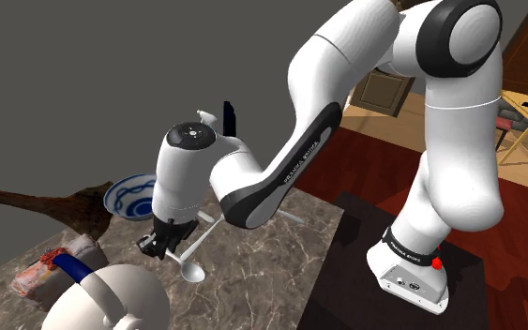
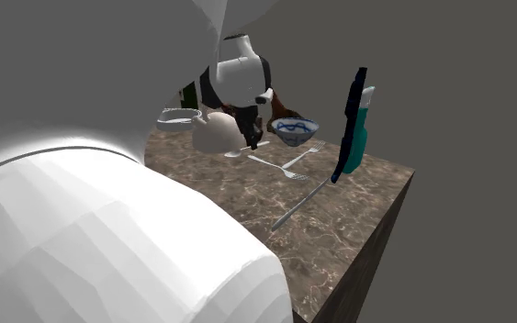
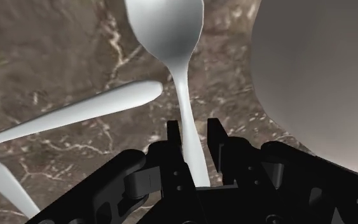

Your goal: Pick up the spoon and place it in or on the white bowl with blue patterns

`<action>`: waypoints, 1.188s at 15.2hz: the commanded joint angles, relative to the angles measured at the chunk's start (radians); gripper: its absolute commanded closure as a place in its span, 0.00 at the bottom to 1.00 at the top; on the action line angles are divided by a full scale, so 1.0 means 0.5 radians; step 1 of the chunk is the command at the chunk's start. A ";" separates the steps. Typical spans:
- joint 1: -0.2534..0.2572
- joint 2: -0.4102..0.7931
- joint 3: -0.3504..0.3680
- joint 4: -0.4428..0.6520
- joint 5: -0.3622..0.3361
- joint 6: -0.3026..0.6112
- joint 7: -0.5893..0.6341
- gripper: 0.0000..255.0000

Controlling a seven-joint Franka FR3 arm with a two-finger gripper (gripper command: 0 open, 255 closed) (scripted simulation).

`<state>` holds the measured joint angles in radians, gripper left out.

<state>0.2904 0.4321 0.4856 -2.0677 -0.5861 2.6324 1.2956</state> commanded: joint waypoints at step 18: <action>-0.179 -0.351 0.238 0.064 0.417 -0.352 -0.324 1.00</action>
<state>0.2045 0.2651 0.6002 -2.0390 -0.3879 2.4664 1.1417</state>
